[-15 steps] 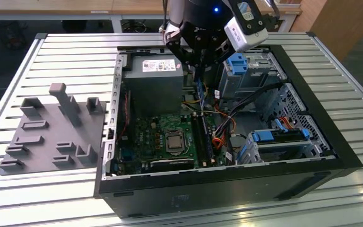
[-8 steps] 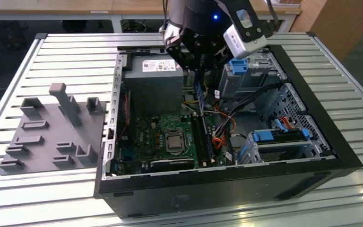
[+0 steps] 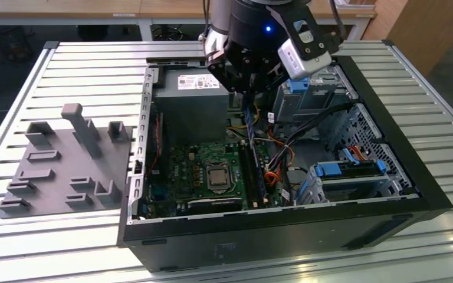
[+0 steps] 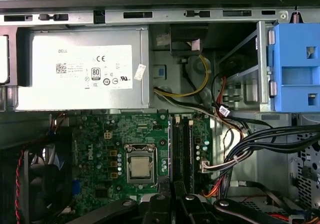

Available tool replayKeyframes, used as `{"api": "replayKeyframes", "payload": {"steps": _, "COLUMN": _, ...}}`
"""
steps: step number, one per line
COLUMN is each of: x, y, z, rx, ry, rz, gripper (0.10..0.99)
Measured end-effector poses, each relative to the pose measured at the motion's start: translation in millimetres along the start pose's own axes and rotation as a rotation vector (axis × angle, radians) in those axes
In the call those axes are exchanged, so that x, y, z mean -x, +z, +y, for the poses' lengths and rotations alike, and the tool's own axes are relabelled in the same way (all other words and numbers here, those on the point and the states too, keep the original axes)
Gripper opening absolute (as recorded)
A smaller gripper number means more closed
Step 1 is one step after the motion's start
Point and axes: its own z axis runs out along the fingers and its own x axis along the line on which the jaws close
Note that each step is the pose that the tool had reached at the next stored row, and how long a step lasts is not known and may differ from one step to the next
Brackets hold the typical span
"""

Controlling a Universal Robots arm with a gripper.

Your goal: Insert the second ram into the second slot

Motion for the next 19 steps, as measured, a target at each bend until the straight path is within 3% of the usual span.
{"api": "replayKeyframes", "payload": {"steps": 19, "x": 0.1, "y": 6.5, "z": -0.8, "rx": 0.0, "ry": 0.0, "rz": 0.0008, "gripper": 0.137}}
